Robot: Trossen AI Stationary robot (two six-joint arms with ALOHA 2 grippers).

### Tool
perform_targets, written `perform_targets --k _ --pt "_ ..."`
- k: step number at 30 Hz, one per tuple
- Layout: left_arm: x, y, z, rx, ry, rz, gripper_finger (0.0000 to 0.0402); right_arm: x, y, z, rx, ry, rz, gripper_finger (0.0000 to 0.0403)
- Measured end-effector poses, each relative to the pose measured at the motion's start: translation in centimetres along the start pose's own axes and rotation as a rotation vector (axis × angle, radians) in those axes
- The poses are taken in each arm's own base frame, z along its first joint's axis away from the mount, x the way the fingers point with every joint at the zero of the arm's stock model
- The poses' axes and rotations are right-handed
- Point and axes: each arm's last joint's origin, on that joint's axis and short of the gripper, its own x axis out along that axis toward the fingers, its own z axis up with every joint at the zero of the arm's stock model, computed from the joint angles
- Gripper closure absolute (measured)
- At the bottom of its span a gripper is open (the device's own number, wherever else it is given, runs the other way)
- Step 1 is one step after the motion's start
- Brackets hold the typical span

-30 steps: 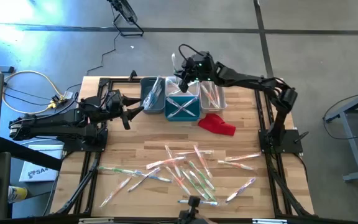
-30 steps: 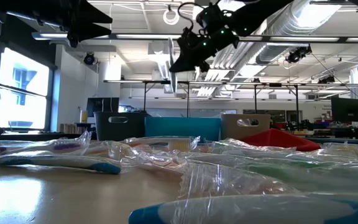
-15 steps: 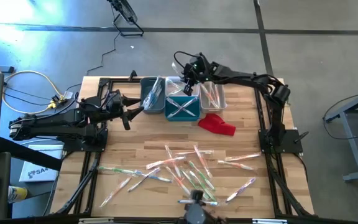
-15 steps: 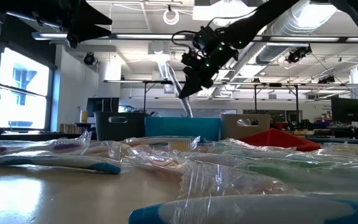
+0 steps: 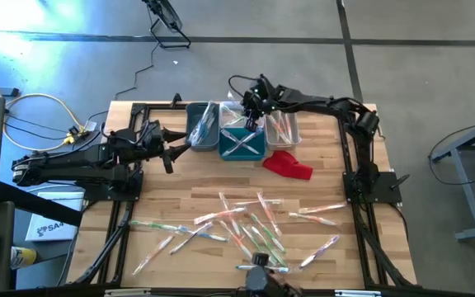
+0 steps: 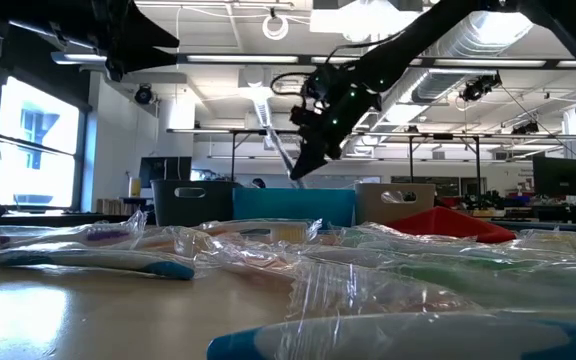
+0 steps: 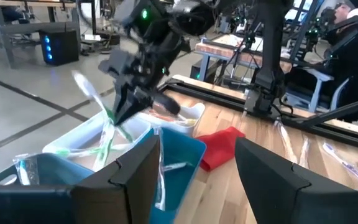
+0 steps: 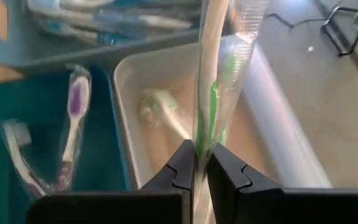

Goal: Pick & Place Toothbrushes
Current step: Put the green toothbrush into the transparent bin

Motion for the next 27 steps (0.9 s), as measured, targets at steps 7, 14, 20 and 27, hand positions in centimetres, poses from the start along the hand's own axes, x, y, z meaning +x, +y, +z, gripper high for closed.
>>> perform_targets --k 7,14,20,27 --pt "0.0 0.0 0.0 0.0 -0.002 0.0 0.0196 0.9 0.5 -0.6 -0.03 0.056 -0.023 0.0388" --pt "0.0 0.0 0.0 0.002 0.003 0.0 0.0196 1.0 0.4 -1.1 -0.04 0.094 -0.024 0.0377" --pt "0.0 0.0 -0.3 0.006 0.027 0.004 0.0196 1.0 0.5 -1.2 -0.019 0.109 -0.019 0.0372" --pt "0.0 0.0 -0.3 -0.025 0.027 0.001 0.0196 1.2 1.7 -0.9 -0.064 0.118 -0.032 0.0369"
